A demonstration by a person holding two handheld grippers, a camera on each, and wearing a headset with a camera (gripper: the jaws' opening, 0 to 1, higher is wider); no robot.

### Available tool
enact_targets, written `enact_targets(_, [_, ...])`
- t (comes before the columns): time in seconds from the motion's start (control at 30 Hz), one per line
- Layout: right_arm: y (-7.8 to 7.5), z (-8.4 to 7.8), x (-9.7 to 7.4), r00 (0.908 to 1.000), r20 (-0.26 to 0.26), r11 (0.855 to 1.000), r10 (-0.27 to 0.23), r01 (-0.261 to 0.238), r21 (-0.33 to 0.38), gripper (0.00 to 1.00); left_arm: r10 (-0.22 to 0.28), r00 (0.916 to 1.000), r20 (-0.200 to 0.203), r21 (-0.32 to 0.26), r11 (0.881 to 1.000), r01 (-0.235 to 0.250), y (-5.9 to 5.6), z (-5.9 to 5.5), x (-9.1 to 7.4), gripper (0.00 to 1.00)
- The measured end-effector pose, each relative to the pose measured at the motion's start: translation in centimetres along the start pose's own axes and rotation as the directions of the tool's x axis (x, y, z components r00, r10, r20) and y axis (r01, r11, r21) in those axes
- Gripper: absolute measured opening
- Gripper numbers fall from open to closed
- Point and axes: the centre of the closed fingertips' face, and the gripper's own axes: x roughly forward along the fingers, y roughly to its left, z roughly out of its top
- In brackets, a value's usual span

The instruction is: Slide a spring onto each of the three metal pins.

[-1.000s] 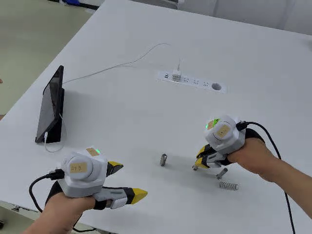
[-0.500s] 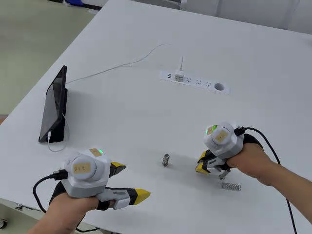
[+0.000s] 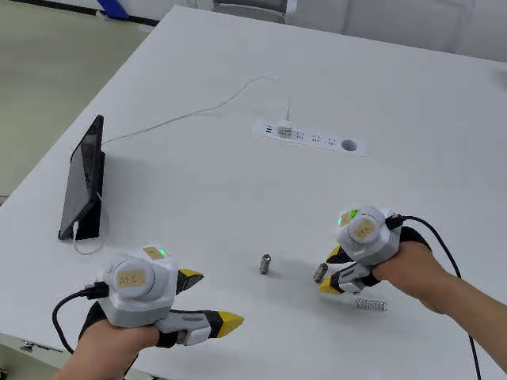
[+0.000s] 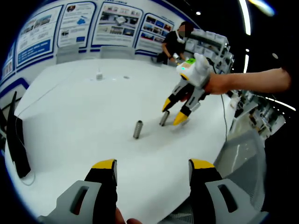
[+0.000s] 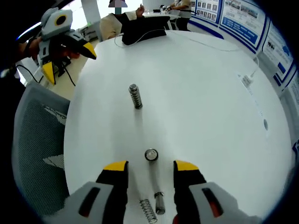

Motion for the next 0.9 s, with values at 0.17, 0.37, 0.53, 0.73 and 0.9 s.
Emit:
enact_targets(0.17, [0.3,-0.2,-1.0,0.9991,0.034,0.999,-0.026,0.025,0.034,0.45,-0.004,1.0,0.001,0.003,1.0,0.004,-0.4,0.0,0.0,0.63])
enact_targets(0.37, [0.7,-0.8,-2.1,0.9959,0.063,0.996,-0.065,0.061,0.063,0.48,-0.005,1.0,0.005,0.005,1.0,0.005,-0.9,0.1,-0.1,0.63])
enact_targets(0.53, [0.8,-0.7,-3.1,0.9886,0.115,0.99,-0.097,0.084,0.112,0.48,-0.006,0.9999,0.012,-0.003,1.0,0.006,-1.1,0.2,-0.2,0.63])
enact_targets(0.73, [1.2,-0.7,-4.2,0.9662,0.215,0.967,-0.143,0.09,0.238,0.51,-0.008,0.9999,0.015,-0.008,1.0,0.008,-1.5,0.1,-0.2,0.63])
enact_targets(0.9, [1.6,-1.1,-5.0,0.9447,0.274,0.95,-0.179,0.094,0.296,0.53,-0.01,0.9999,0.012,-0.004,1.0,0.01,-1.8,0.1,-0.3,0.63])
